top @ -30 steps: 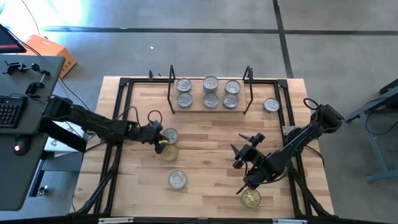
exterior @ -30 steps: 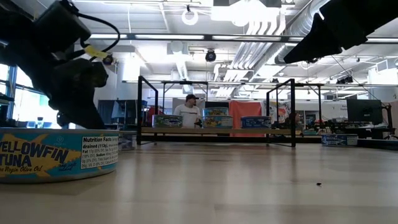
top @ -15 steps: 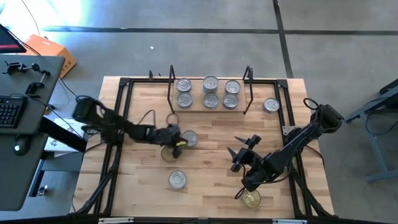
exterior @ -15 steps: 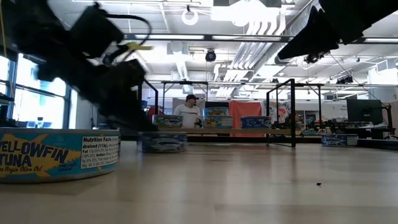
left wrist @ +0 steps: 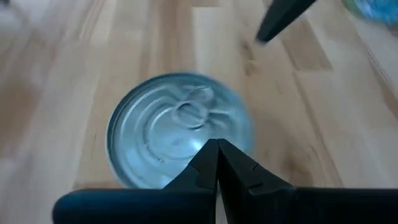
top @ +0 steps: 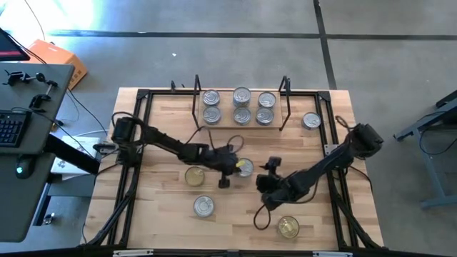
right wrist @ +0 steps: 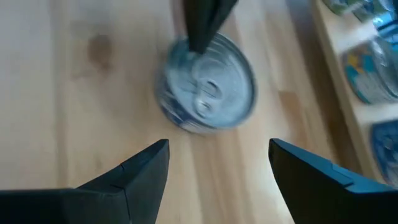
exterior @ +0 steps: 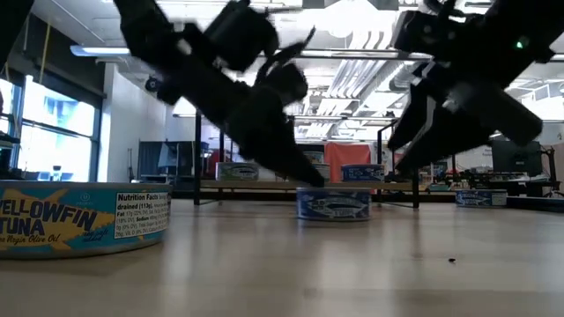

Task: Stack canned seafood by type on shelf
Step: Stack the blue tuna can on top of the other blue tuna can on the shelf

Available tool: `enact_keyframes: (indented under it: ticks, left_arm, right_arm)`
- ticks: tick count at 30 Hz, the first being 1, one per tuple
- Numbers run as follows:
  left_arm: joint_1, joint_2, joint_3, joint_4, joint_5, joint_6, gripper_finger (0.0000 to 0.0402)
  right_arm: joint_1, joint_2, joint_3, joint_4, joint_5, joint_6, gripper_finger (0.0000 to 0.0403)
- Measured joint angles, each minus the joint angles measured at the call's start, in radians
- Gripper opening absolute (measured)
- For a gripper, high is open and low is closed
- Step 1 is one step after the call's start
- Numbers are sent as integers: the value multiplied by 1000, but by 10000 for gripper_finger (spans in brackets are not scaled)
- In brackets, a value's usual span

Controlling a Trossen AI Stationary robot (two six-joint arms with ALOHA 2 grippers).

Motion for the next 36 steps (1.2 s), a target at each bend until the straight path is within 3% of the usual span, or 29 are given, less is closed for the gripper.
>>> enact_keyframes:
  ticks: [3, 7, 15, 19, 24, 30, 36]
  left_arm:
    - [-34, -29, 58, -126, -62, 144, 0]
    - [-63, -25, 76, -161, -133, 248, 10]
    - [-31, -19, 80, -171, -49, 441, 111]
    - [5, 3, 80, -176, -26, 497, 138]
    - [49, 12, 80, -202, 96, 524, 101]
    - [55, 12, 80, -192, 104, 550, 15]
    - [23, 8, 80, -168, 85, 559, 2]
  right_arm:
    - [6, 31, 0, 57, -3, 7, 268]
    - [33, 53, -39, 141, 60, 57, 268]
    - [71, 27, -293, 643, 70, 129, 268]
    - [66, 26, -340, 838, 64, 32, 268]
    - [23, 26, -323, 858, -6, -229, 268]
    - [-22, 26, -307, 858, -86, -576, 268]
    - [-39, 26, -307, 854, -74, -824, 268]
